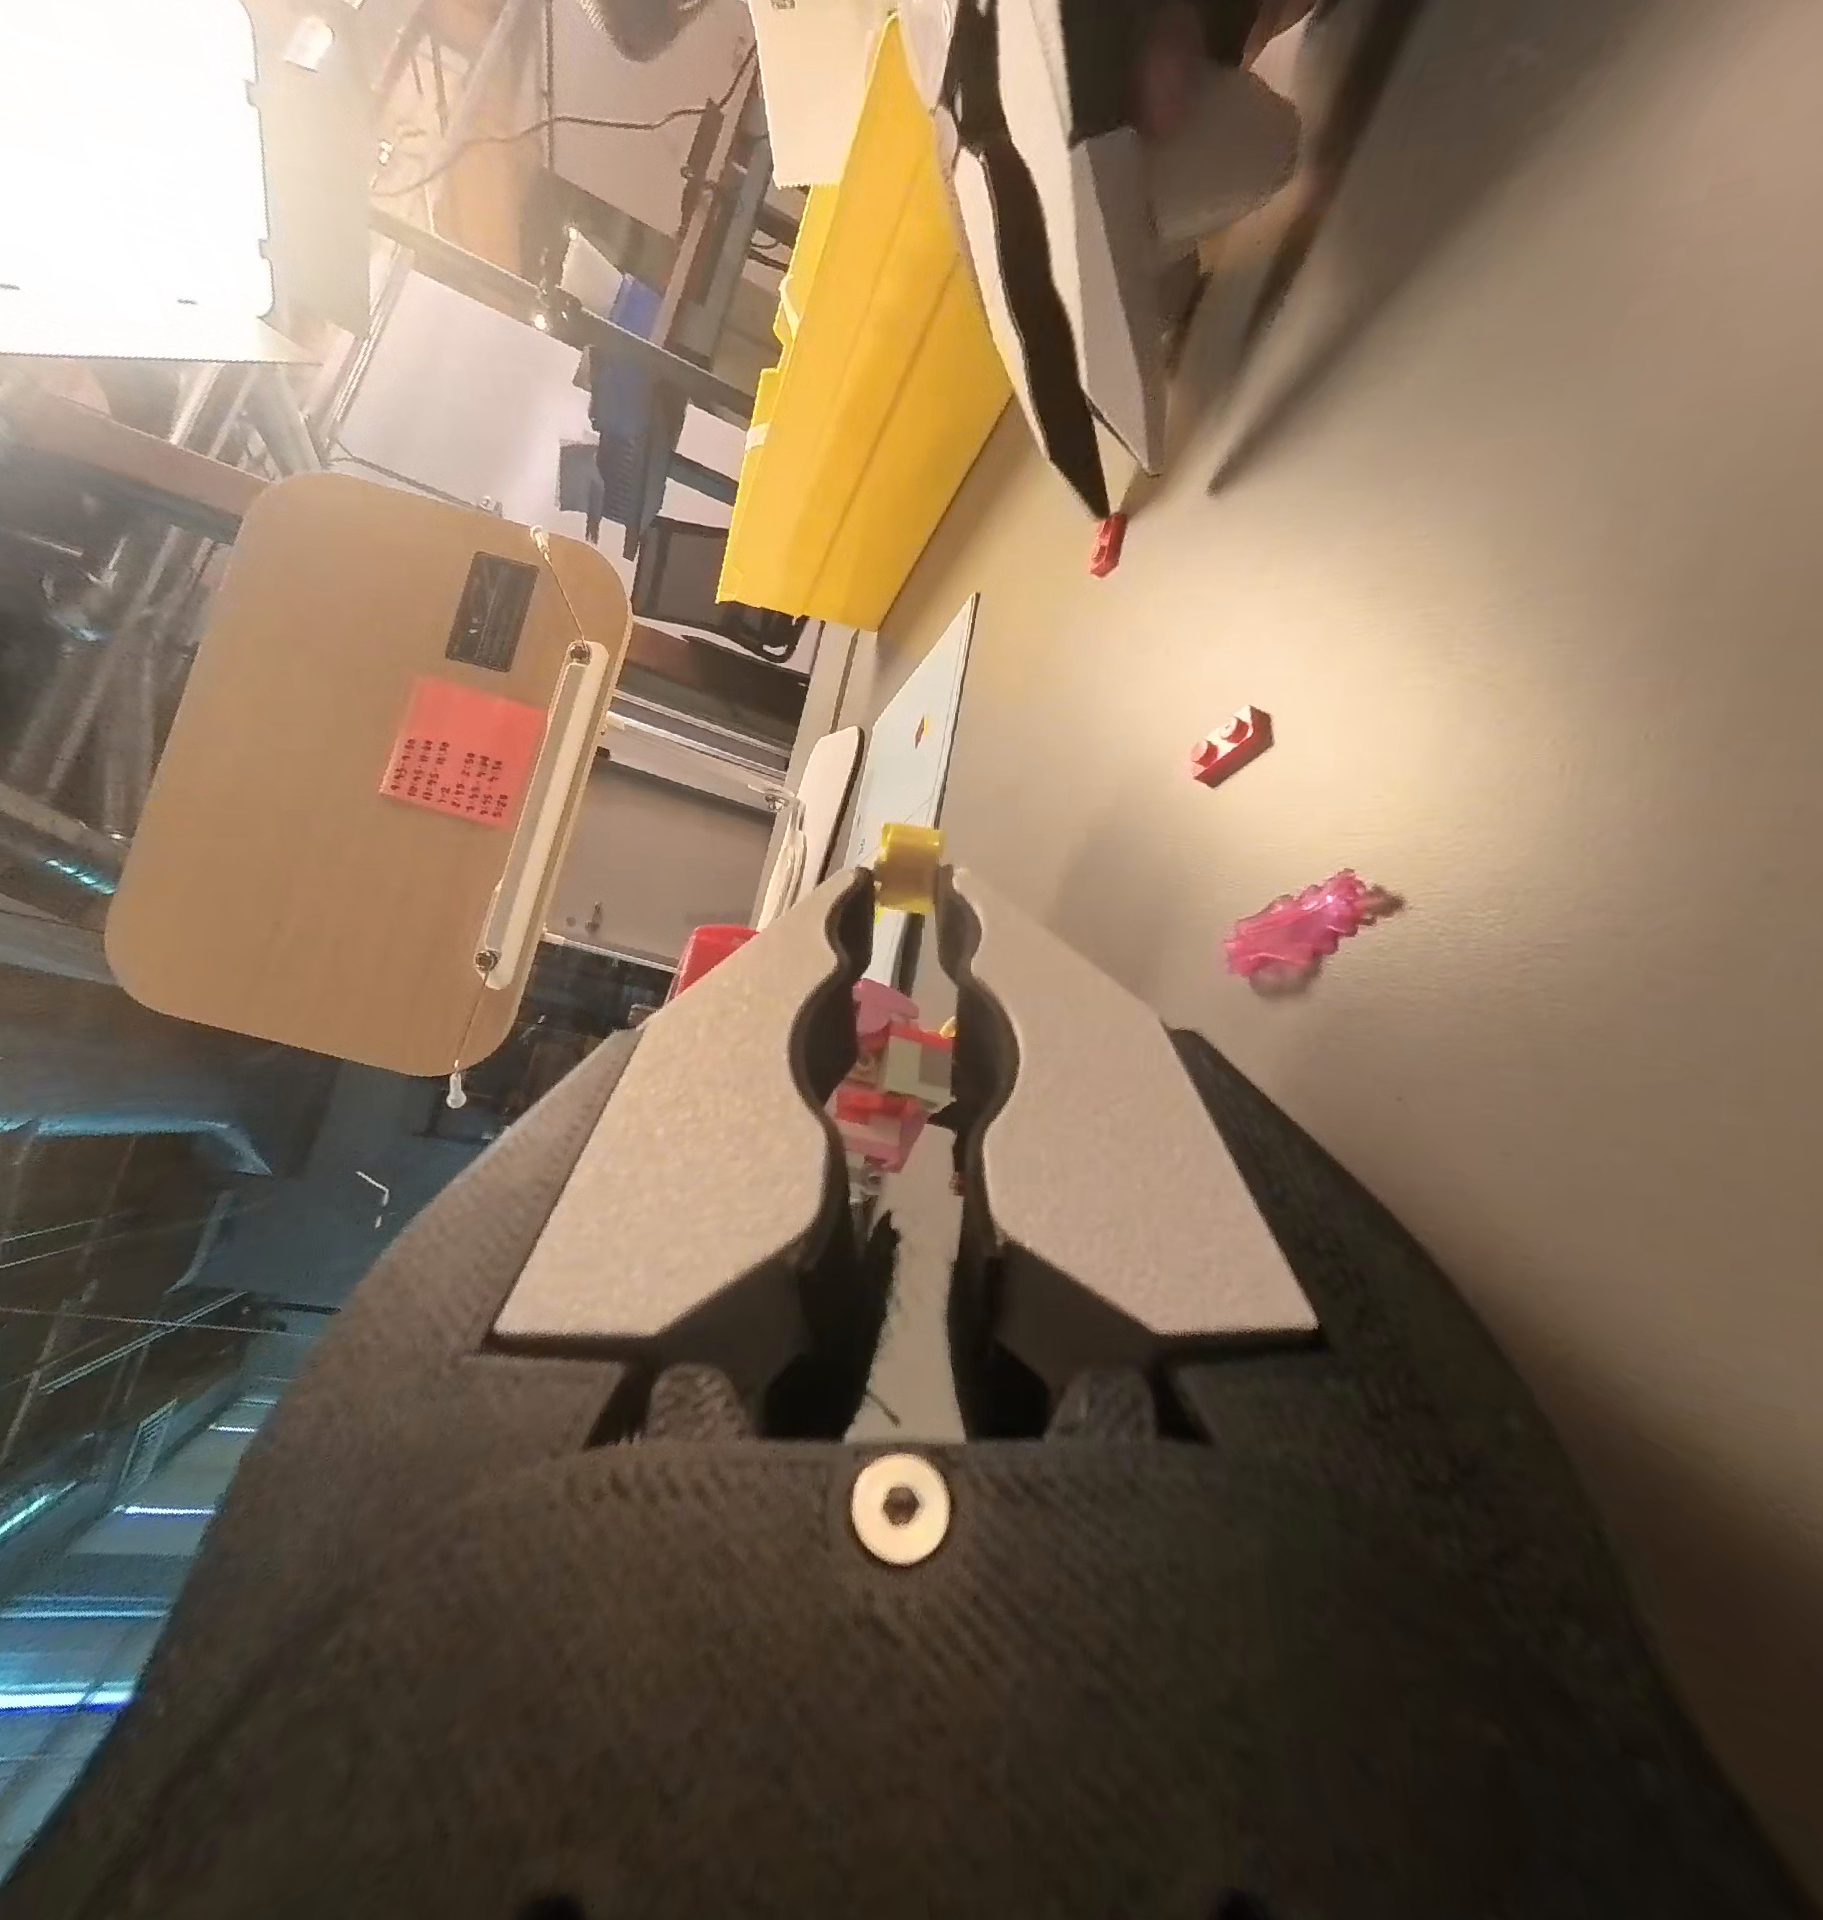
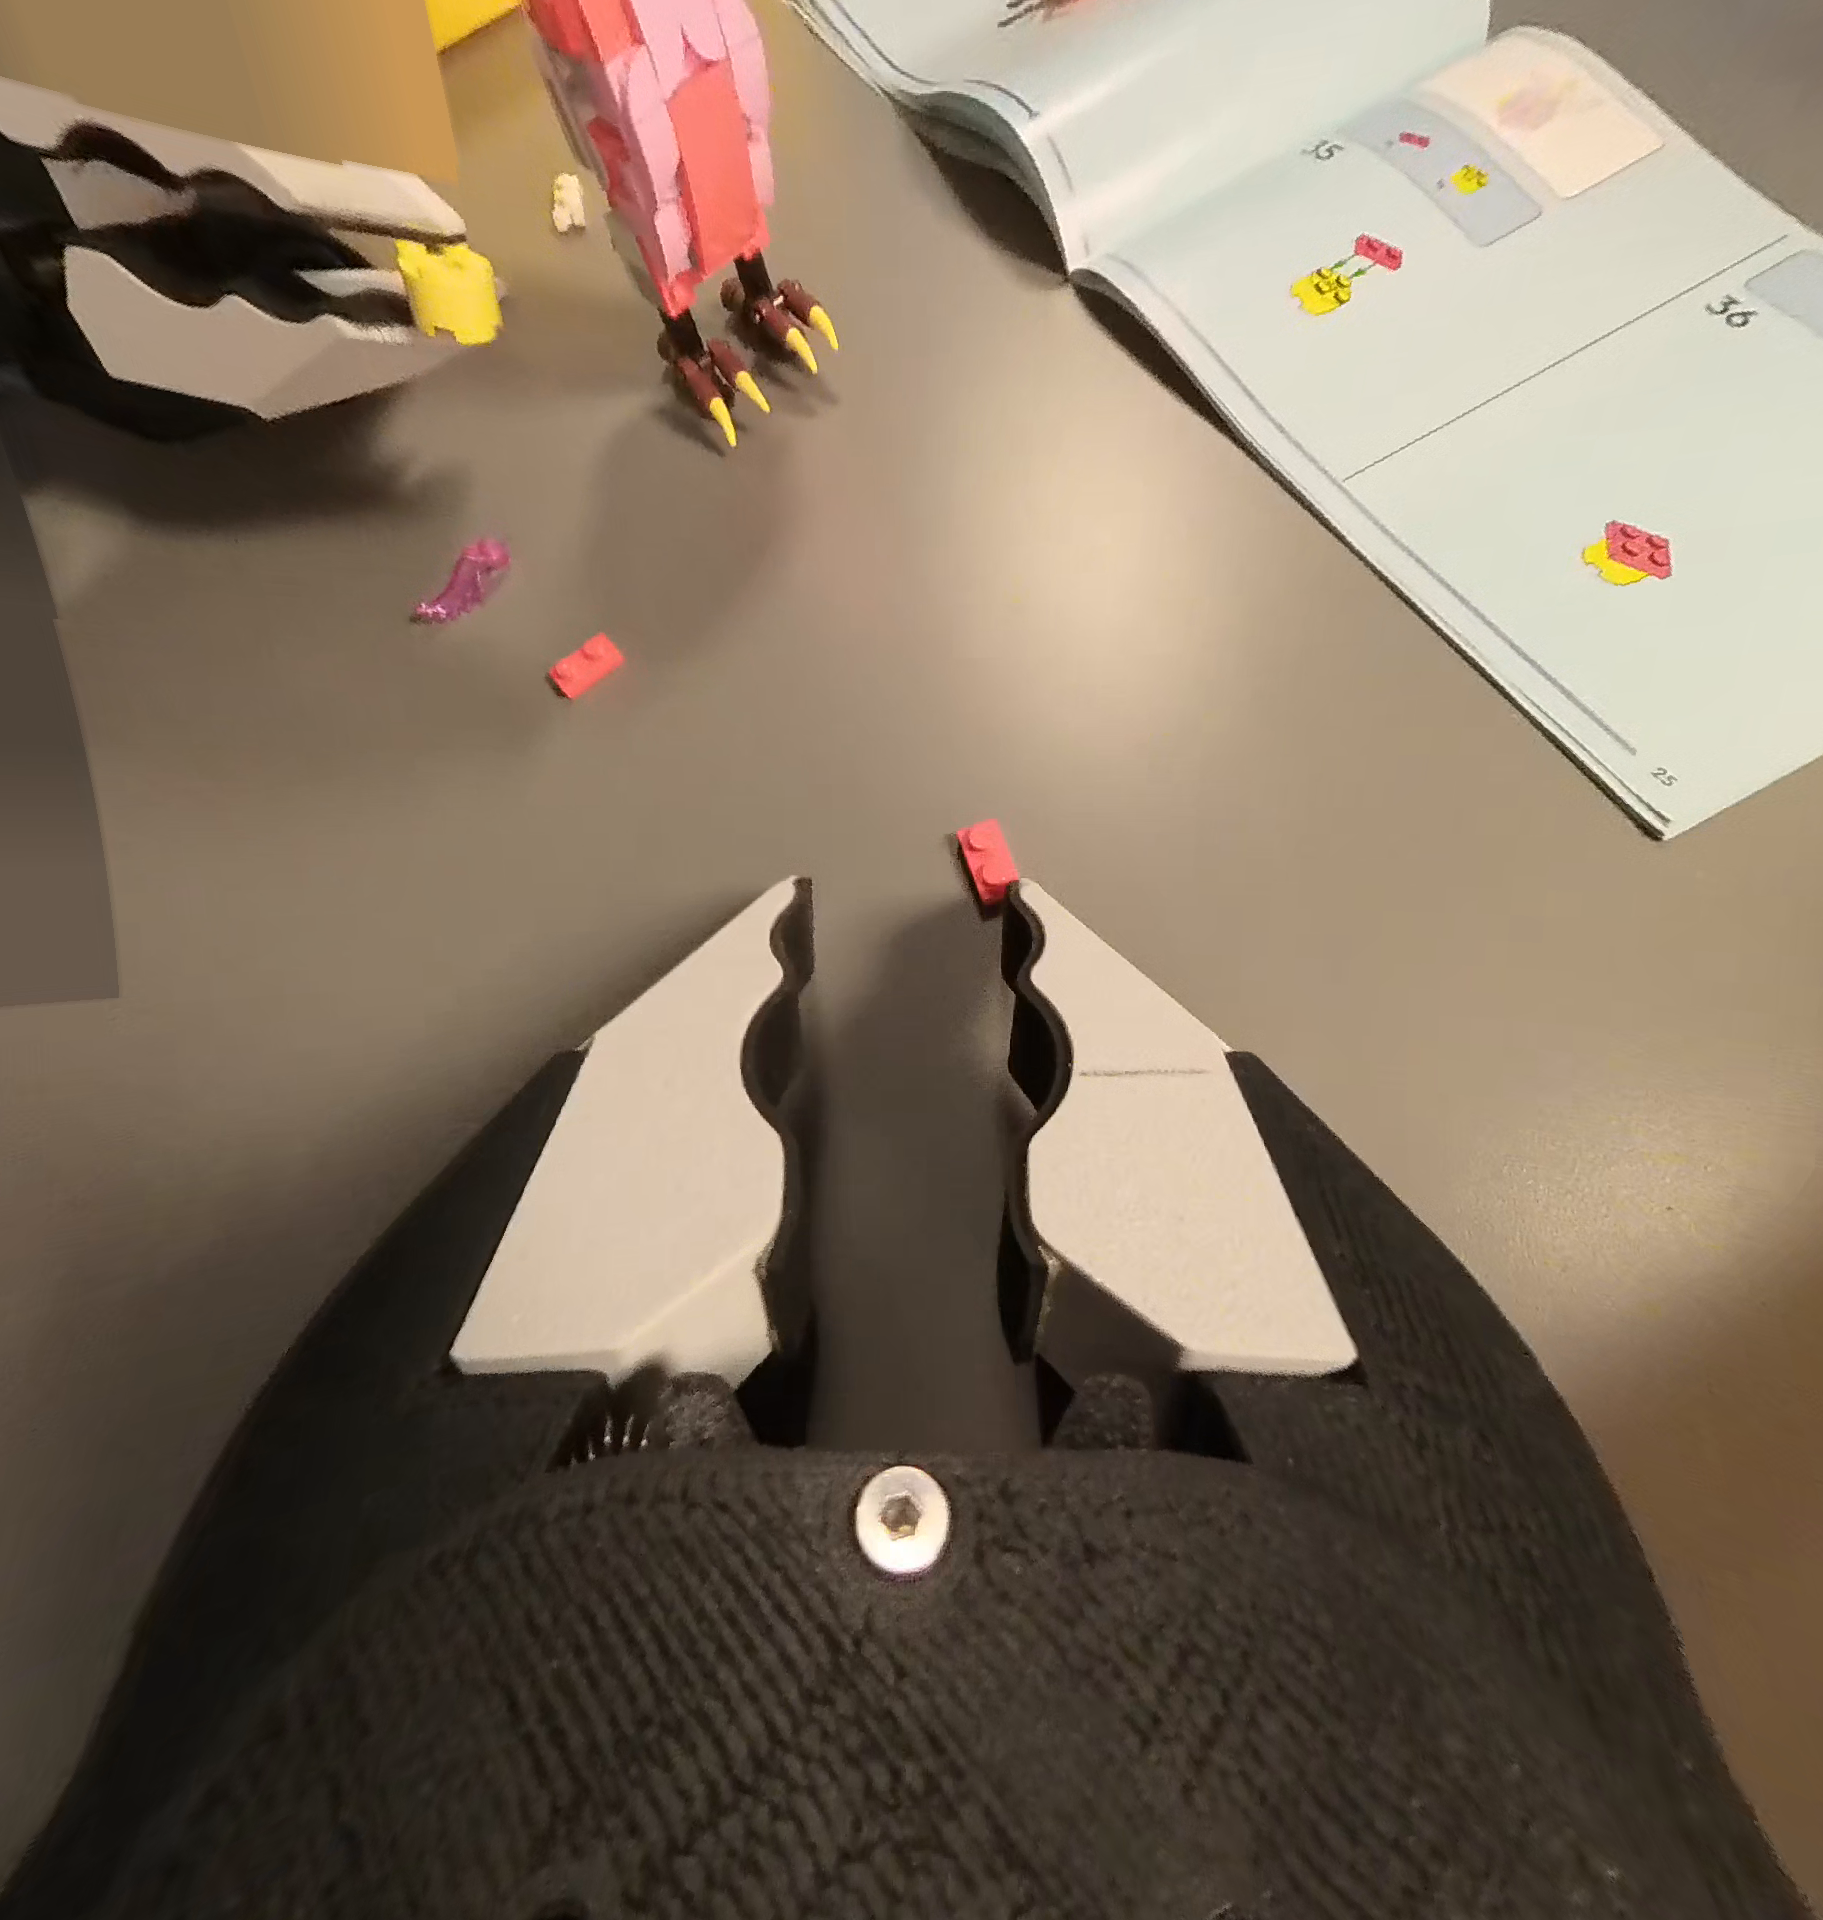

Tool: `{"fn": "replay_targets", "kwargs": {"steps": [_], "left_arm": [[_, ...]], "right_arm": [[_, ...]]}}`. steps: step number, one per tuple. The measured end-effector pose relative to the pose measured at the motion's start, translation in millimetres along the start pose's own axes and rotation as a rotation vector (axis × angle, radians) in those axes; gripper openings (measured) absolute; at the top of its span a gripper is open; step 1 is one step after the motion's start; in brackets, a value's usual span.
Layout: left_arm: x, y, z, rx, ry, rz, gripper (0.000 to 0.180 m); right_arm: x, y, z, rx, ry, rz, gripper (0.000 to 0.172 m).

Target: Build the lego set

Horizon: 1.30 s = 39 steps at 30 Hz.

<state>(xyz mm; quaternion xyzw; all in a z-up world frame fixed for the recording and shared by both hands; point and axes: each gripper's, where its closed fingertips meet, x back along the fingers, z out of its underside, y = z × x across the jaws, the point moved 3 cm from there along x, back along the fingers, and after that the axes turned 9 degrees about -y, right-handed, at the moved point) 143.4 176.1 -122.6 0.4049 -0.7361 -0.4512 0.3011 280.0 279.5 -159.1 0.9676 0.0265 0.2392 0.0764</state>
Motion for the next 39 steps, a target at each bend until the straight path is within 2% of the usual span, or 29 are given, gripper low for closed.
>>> {"fn": "replay_targets", "kwargs": {"steps": [27, 31, 35, 39], "left_arm": [[2.6, 0.4, -6.2, 0.006, -0.047, -0.003, 0.01], [2.3, 1.0, -7.0, 0.017, -0.053, -0.005, 0.01], [3.1, 0.5, -11.2, 0.025, -0.081, -0.001, 0.01], [5.4, -0.4, -17.2, 0.056, -0.133, 0.018, 0.01]], "right_arm": [[1.3, -0.8, -2.7, -0.052, -0.033, 0.063, 0.034], [1.0, 2.5, -17.2, 0.005, -0.13, 0.088, 0.031], [-21.1, 44.3, -43.0, 0.051, -0.259, -0.099, 0.03], [-46.7, 85.4, -60.8, 0.036, -0.315, -0.291, 0.031]]}}
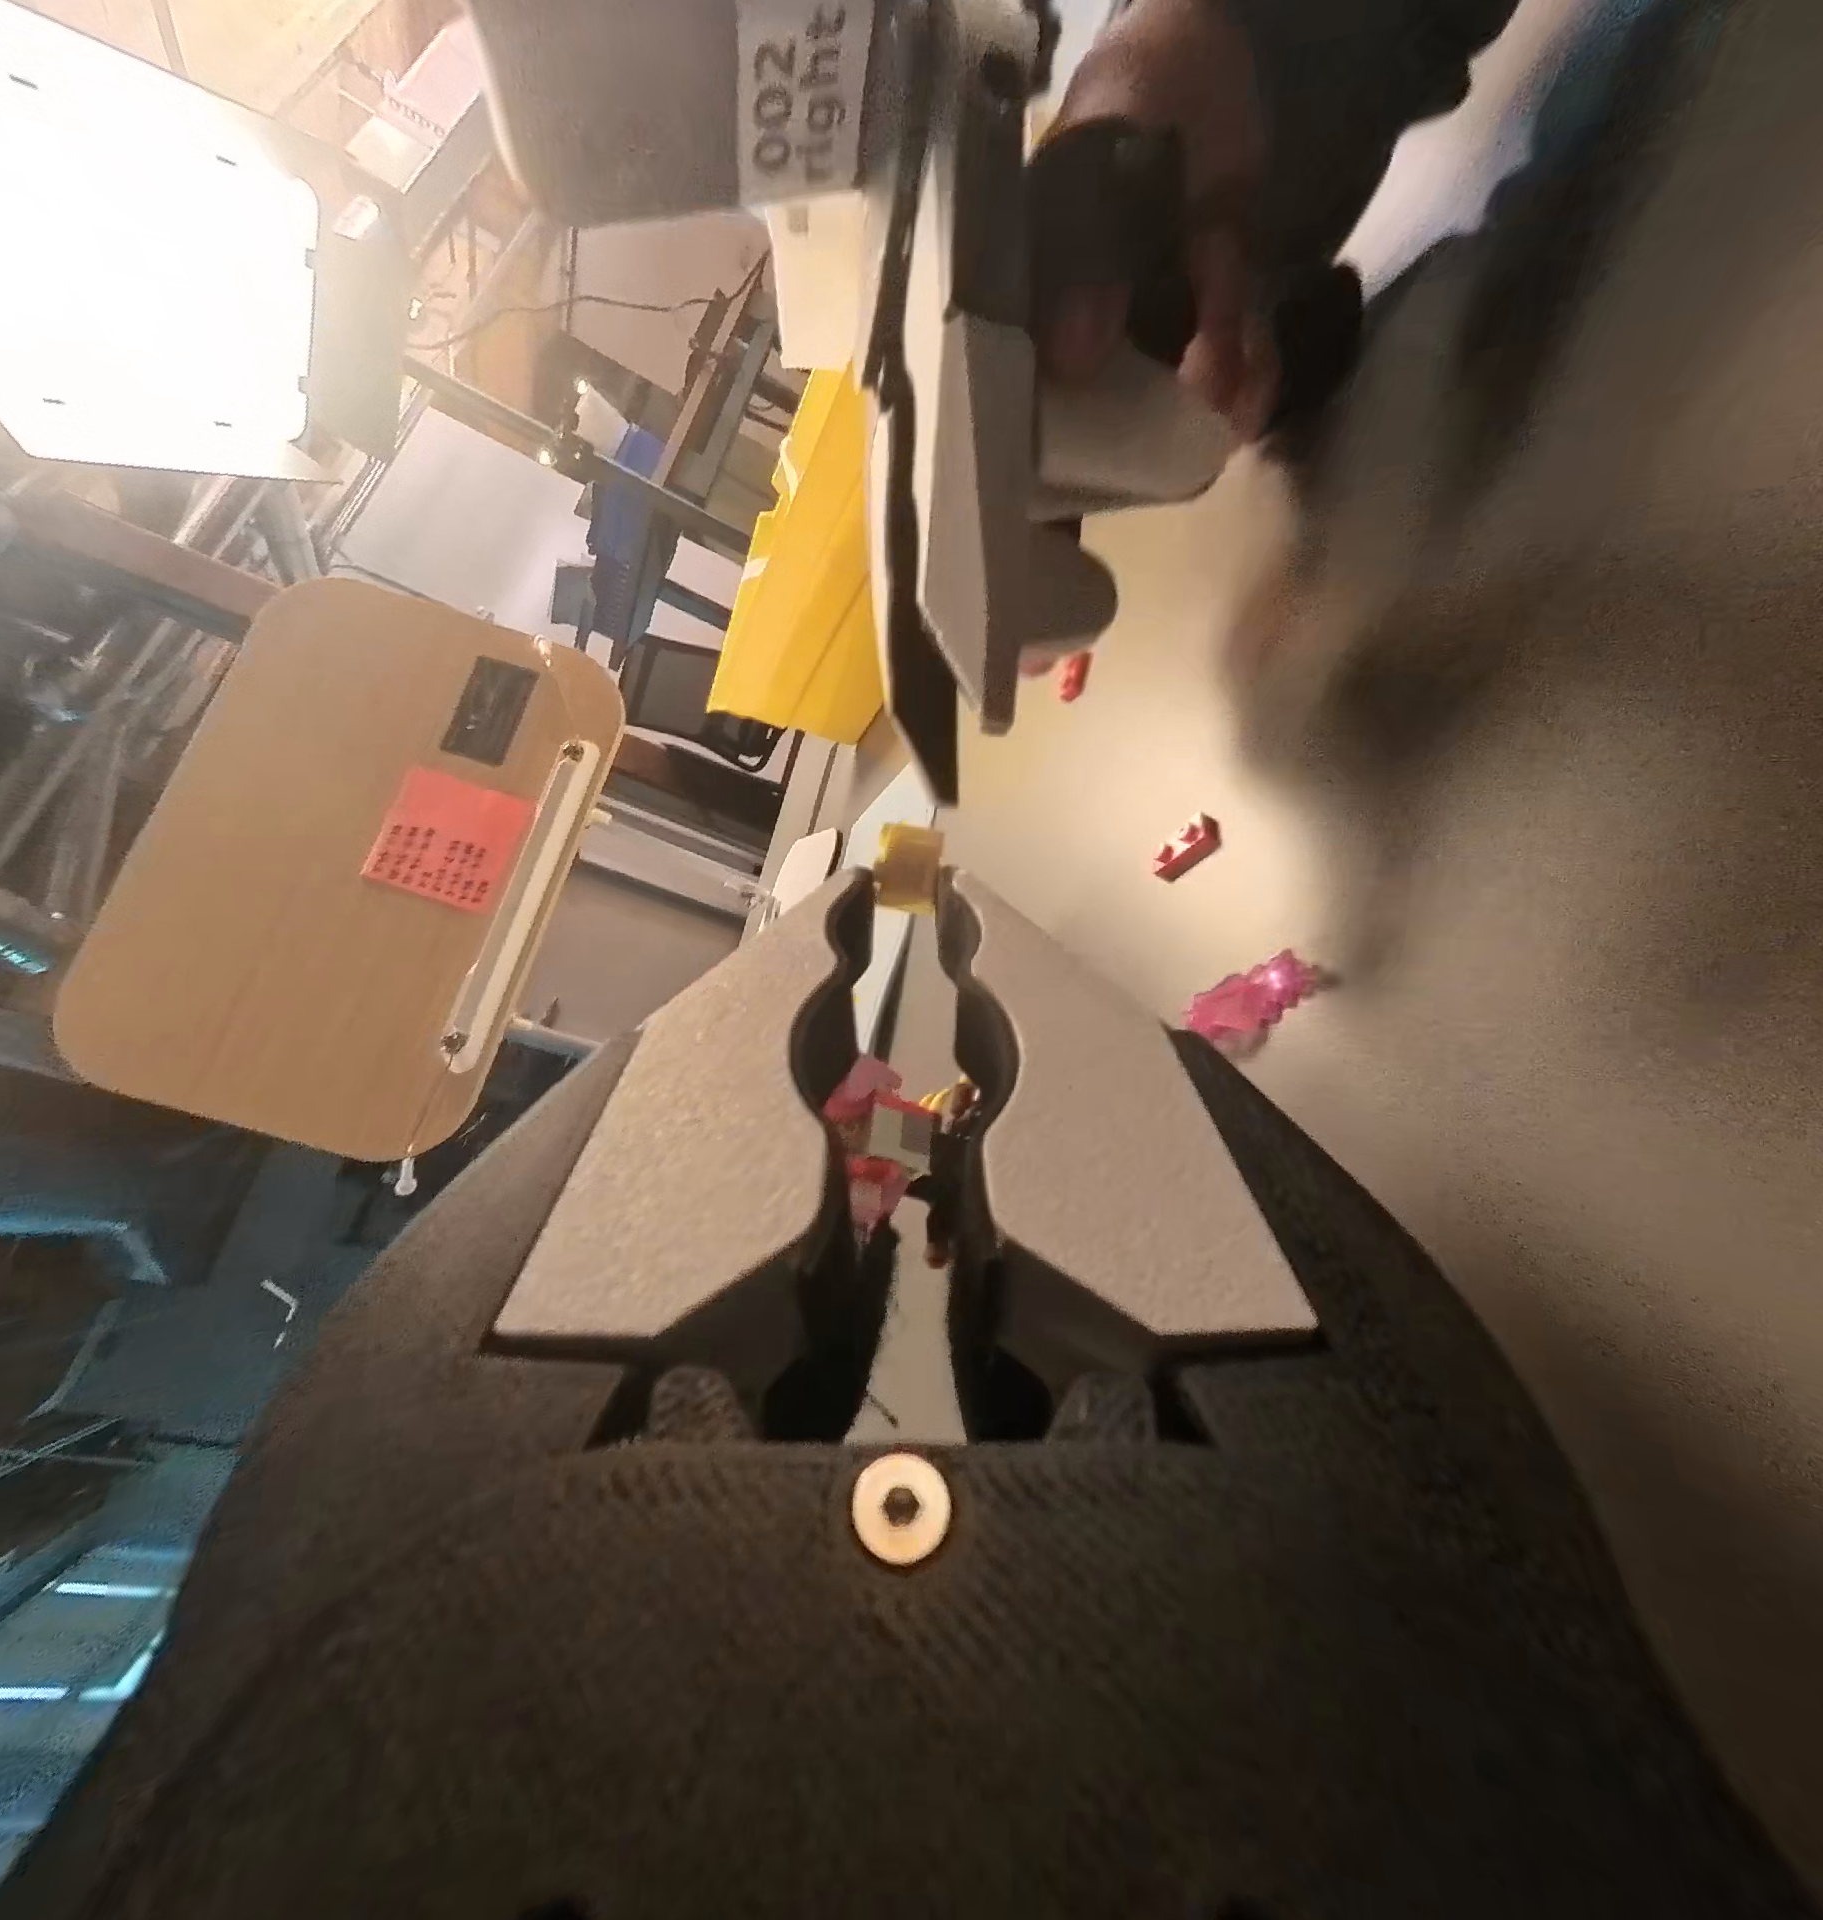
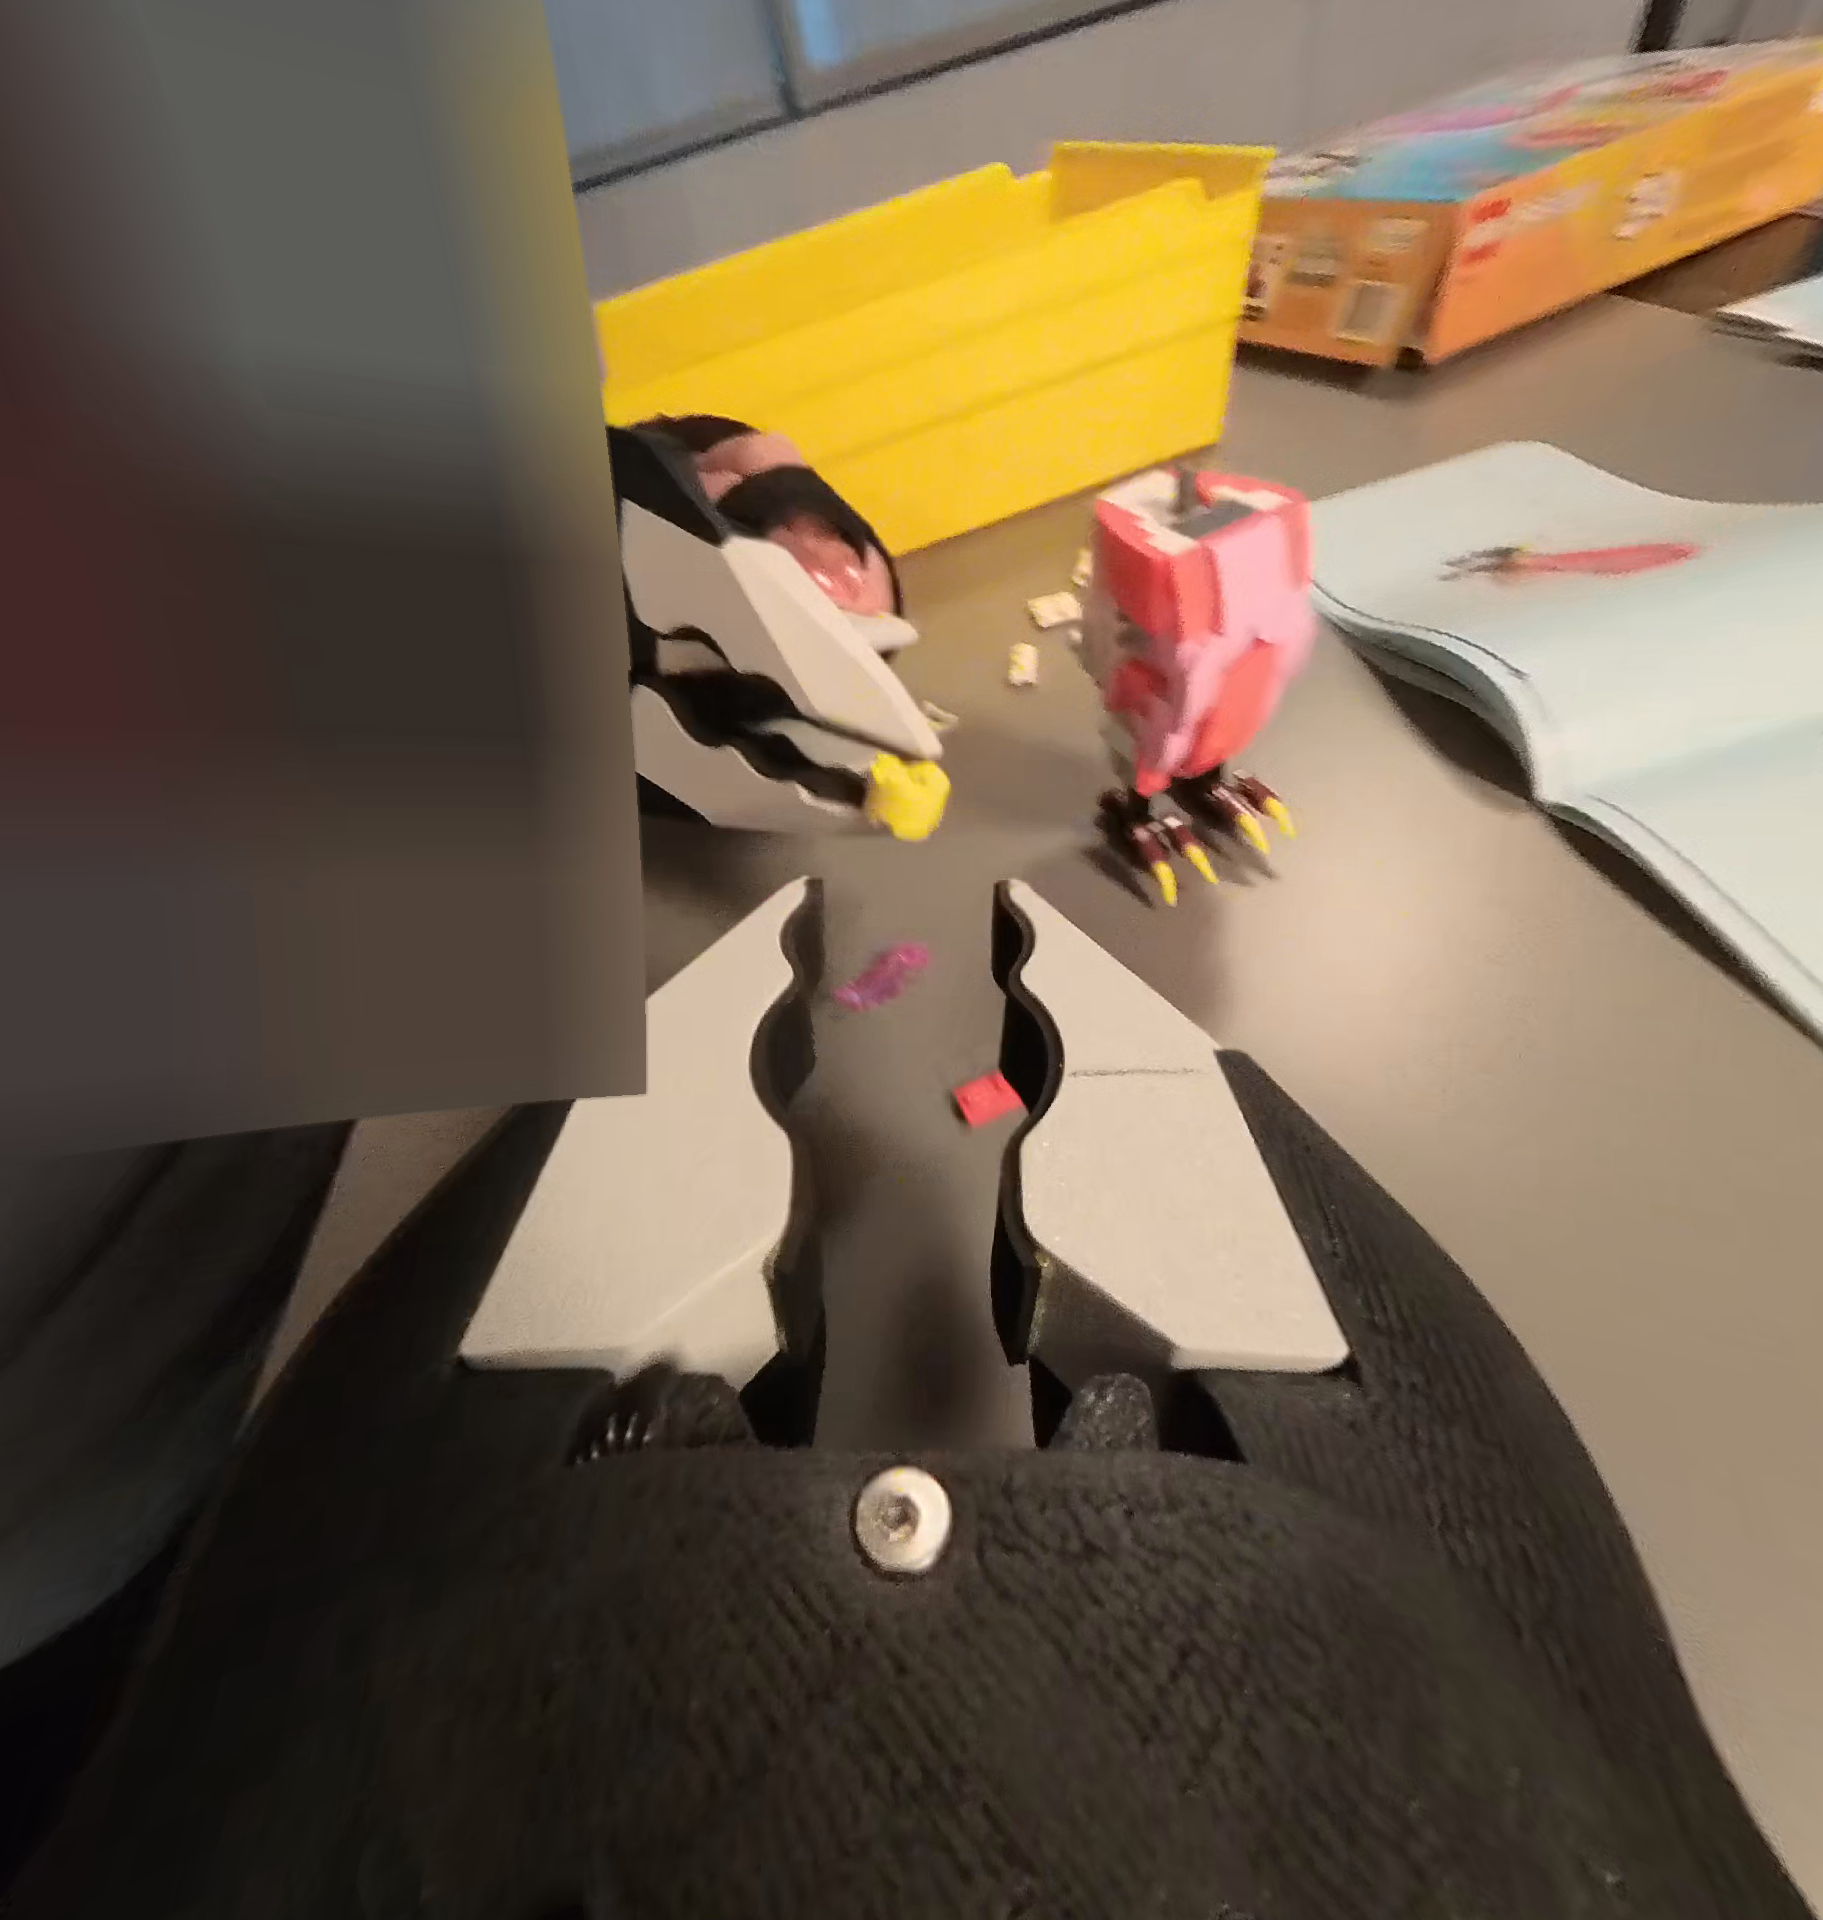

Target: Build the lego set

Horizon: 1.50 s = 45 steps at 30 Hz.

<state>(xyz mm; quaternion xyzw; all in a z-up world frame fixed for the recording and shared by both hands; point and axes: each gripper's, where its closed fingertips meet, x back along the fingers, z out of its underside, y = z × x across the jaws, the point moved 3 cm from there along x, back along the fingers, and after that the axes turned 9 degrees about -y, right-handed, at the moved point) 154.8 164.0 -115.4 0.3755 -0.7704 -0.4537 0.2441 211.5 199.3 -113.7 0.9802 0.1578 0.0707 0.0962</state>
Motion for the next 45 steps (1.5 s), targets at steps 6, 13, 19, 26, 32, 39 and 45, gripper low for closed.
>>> {"fn": "replay_targets", "kwargs": {"steps": [6, 13, 19, 26, 32, 39, 45], "left_arm": [[1.8, -3.0, -8.2, 0.01, -0.054, 0.024, 0.01], [3.2, -3.0, -11.6, 0.003, -0.07, 0.021, 0.01], [3.4, -3.3, -11.9, -0.006, -0.07, 0.023, 0.01], [2.6, -4.2, -10.2, -0.014, -0.058, 0.028, 0.01], [1.5, -5.4, -7.9, -0.015, -0.045, 0.036, 0.01], [1.0, -5.9, -6.9, -0.012, -0.04, 0.043, 0.01], [1.7, -4.9, -7.4, -0.008, -0.044, 0.04, 0.01]], "right_arm": [[-21.8, 14.3, -4.3, -0.053, -0.034, -0.091, 0.026], [-19.7, 13.0, -7.3, -0.069, -0.067, -0.094, 0.016], [-19.9, 12.6, -6.8, -0.071, -0.064, -0.093, 0.014], [-14.2, 7.8, -4.2, -0.029, -0.037, -0.059, 0.021], [57.7, -52.3, 13.9, 0.107, 0.133, 0.369, 0.029], [76.0, -68.8, 29.7, -0.007, 0.221, 0.445, 0.034], [80.9, -72.5, 40.4, -0.083, 0.285, 0.463, 0.035]]}}
